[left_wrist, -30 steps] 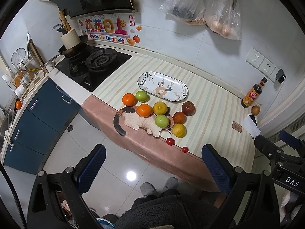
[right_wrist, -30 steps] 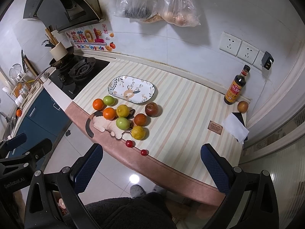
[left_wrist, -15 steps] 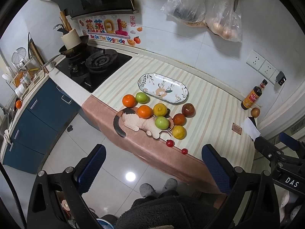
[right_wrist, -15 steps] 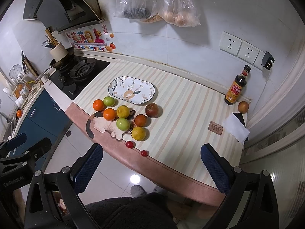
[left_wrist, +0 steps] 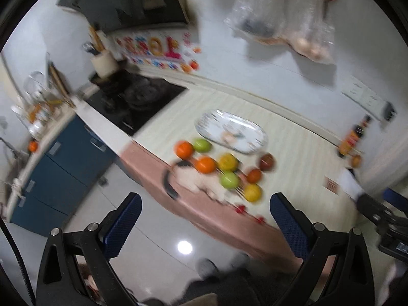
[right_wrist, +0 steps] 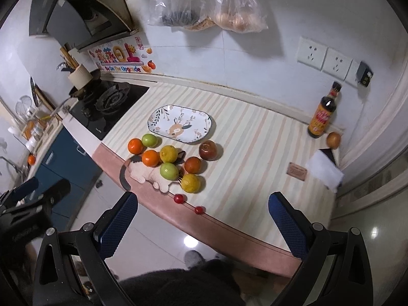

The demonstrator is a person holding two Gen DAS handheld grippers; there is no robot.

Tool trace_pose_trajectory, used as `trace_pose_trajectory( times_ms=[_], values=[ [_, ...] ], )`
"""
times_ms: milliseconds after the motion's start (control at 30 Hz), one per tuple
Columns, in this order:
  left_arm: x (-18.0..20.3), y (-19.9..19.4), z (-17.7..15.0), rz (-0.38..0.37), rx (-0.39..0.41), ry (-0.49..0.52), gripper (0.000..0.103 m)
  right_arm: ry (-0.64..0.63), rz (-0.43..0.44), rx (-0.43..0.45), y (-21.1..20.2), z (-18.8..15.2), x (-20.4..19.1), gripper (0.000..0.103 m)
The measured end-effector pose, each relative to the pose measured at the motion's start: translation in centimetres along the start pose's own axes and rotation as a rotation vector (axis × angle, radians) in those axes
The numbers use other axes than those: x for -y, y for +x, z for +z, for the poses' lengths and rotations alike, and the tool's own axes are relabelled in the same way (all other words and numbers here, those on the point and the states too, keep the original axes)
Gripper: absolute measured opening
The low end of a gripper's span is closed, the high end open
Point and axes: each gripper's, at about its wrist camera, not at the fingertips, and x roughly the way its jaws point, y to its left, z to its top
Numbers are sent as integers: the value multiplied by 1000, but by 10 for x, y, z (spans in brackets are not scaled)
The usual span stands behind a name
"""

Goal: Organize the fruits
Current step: 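Grasp the large yellow citrus with the right tool while the left tool grasps an orange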

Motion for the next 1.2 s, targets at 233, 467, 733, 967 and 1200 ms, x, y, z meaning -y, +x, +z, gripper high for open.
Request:
trace_pose_trajectory(
  times_ms=[233,467,733,967,1200],
  values=[
    [-18,83,10,229,-6,-16,103,61,86,-134,146,3,12,103],
    [-43,178,8,254,-187,-1,103,193,140,-377,309,-19,18,96],
    [-46,284,24,65,-345,86,101,278,134,-472,391,-42,-5,75],
    [-19,348,34,-96,-427,300,97,308,25,-494,393,-48,-22,62],
    [10,385,31,-188,-473,483,86,373,-21,-507,394,-57,-19,63]
  ],
)
